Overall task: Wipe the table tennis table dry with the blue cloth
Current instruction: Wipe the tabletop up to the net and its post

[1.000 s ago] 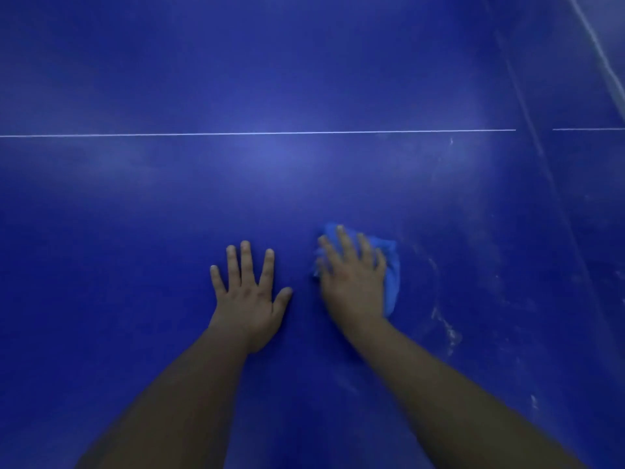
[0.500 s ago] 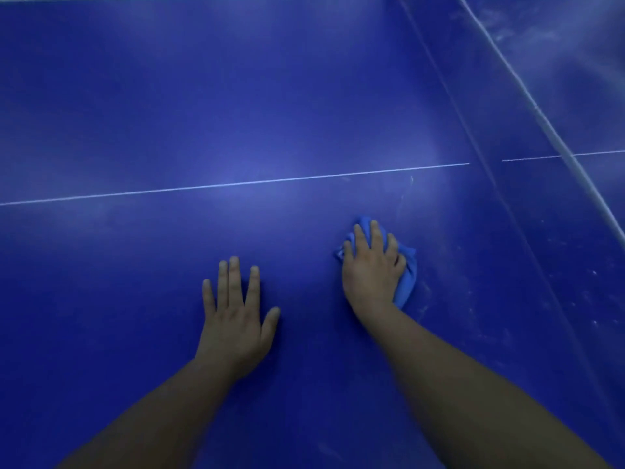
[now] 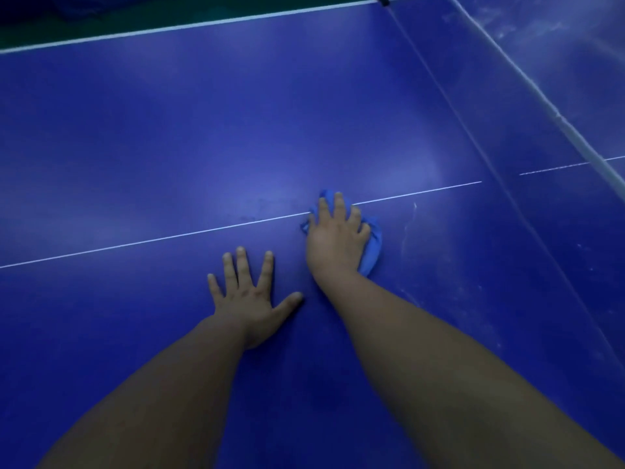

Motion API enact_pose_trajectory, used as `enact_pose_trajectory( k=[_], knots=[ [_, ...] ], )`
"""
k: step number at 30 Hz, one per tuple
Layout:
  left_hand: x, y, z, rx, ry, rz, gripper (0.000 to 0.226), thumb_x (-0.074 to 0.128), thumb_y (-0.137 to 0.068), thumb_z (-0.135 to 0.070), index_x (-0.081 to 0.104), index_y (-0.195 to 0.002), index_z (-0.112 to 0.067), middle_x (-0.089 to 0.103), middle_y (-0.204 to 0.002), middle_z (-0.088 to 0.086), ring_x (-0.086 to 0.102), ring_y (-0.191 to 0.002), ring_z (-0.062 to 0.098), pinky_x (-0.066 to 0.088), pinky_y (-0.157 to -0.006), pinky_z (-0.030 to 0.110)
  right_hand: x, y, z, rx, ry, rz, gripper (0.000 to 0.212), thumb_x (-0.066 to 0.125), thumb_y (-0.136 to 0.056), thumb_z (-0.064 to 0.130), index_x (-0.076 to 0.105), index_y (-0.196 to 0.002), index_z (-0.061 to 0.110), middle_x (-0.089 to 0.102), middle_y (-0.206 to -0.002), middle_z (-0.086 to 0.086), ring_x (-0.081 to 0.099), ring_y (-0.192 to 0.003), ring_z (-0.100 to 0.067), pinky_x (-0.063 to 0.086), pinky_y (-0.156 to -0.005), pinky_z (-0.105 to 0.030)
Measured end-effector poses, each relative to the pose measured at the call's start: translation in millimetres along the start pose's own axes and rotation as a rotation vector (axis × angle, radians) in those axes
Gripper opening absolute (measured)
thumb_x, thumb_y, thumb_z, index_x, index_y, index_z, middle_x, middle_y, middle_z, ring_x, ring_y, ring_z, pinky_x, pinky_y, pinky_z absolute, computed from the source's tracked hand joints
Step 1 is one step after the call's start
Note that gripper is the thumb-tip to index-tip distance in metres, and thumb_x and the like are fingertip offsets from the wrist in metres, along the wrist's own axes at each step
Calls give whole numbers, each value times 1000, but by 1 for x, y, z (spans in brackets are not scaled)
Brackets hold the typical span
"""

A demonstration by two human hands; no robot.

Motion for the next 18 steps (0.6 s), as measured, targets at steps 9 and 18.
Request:
enact_pose_trajectory(
  k=[9,18],
  knots=[
    [-4,-2,2,33,-11,63,99,3,-66,-94,-44,-134,-40,-55,-139,4,-44,-139,32,-16,-115,62,-52,21,-104,-74,35,-180,36,46,-104,38,60,-135,26,51,-149,3,51,-121,-35,43,-92,-49],
    [-3,0,0,31,-37,60,94,1,-70,-92,-44,-134,-41,-52,-147,7,-45,-139,32,-18,-115,62,-102,-123,-218,-44,93,-58,63,37,-93,59,56,-142,24,46,-154,-3,44,-134,-39,37,-108,-53]
  ],
)
Point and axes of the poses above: each hand's wrist, its own y-axis away from the middle knuckle, its own x-axis out of the palm, z = x × y, the point moved 1 cm from there along -y, towards the middle knuckle
